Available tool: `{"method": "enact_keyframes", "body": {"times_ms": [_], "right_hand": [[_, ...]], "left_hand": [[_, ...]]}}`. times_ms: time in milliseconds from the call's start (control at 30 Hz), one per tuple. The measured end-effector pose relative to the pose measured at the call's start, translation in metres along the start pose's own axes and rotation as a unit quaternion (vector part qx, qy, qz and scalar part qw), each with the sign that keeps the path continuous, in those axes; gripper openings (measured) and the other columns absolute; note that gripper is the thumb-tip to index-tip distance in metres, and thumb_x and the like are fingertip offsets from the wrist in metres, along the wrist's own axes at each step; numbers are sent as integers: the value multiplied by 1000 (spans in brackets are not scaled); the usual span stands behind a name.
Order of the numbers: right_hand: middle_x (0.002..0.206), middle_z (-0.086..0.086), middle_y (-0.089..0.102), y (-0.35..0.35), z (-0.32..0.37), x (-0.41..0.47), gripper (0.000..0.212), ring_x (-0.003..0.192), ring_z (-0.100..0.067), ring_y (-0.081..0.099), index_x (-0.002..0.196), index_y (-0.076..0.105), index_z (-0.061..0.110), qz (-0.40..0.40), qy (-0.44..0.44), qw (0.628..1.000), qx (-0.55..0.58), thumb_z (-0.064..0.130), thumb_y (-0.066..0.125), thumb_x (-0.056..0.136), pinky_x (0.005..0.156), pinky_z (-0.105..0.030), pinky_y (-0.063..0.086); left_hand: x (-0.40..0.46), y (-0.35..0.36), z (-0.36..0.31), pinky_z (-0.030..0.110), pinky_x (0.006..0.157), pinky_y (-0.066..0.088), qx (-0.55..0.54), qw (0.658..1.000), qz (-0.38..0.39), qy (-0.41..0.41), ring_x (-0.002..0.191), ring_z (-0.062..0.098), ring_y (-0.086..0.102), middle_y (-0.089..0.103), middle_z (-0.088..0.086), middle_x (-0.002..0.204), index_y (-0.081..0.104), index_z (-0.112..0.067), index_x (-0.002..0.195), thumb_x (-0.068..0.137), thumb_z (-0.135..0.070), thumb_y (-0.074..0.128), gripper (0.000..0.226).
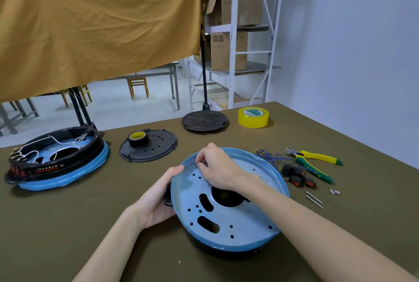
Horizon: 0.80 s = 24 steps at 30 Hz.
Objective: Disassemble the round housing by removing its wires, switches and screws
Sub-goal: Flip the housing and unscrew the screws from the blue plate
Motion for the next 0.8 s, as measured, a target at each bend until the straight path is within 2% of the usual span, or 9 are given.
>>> {"method": "enact_keyframes", "body": {"times_ms": [200,300,367,433,500,567,633,733,800], "right_hand": [[95,-2,62,0,-1,3,13,101,-16,53,88,65,12,-9,-3,1000,-1,20,61,97,82,-34,47],[98,-3,63,0,0,4,15,101,-19,53,91,65,9,-3,-1,1000,-12,17,56,100,86,-40,49],[96,-1,61,-7,2,6,15,95,-19,55,94,63,8,-24,-7,1000,3,14,52,102,85,-39,49],[86,4,62,-24,4,5,12,84,-17,58,94,61,11,-98,-8,993,67,14,52,102,74,-30,49],[79,5,68,-44,3,2,11,74,-13,65,93,60,16,-166,0,973,159,13,54,102,62,-19,48],[76,1,72,-61,-5,-6,17,68,-12,68,92,62,20,-197,10,953,230,9,53,101,56,-22,49],[74,-2,72,-75,-20,-18,18,63,-12,66,93,67,19,-201,21,950,238,7,55,100,57,-27,50],[70,-4,72,-93,-53,-43,12,58,-11,62,95,71,16,-193,67,953,224,9,62,97,63,-33,55],[65,-2,72,-107,-80,-61,7,54,-8,61,101,70,15,-203,119,949,211,14,70,94,64,-31,54]], "left_hand": [[0,-1,0,52,115,38,4,1000,-4,0,122,33,63,63,18,141,67,-18,135,86,-56,73,62],[0,1,-1,52,112,41,5,1000,-10,1,122,34,63,63,18,141,68,-18,134,85,-57,73,63],[0,2,-2,52,115,40,4,1000,-16,3,122,34,63,63,18,141,67,-18,134,86,-57,72,62],[-2,3,-2,54,117,37,10,1000,-24,4,123,35,62,63,18,142,67,-19,134,87,-57,71,61],[-3,3,-2,53,114,41,8,999,-31,7,122,34,63,64,16,140,67,-20,134,87,-57,71,60],[-4,4,-2,48,105,50,5,999,-37,8,115,32,67,68,15,134,69,-20,131,86,-57,72,59],[-6,4,-1,47,99,53,3,999,-37,10,112,31,69,69,16,132,70,-19,130,85,-56,73,58],[-7,4,-1,50,101,54,-1,999,-45,15,116,34,68,67,18,135,70,-18,130,82,-55,75,61],[-6,3,-1,54,106,50,-1,999,-48,18,119,37,67,66,19,136,70,-19,130,84,-53,73,58]]}}
Point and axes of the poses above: each hand's wrist, its own x-axis towards the middle knuckle, its own y-axis out of the palm, z = x × y, the point moved 4 cm from there along x, towards the middle knuckle
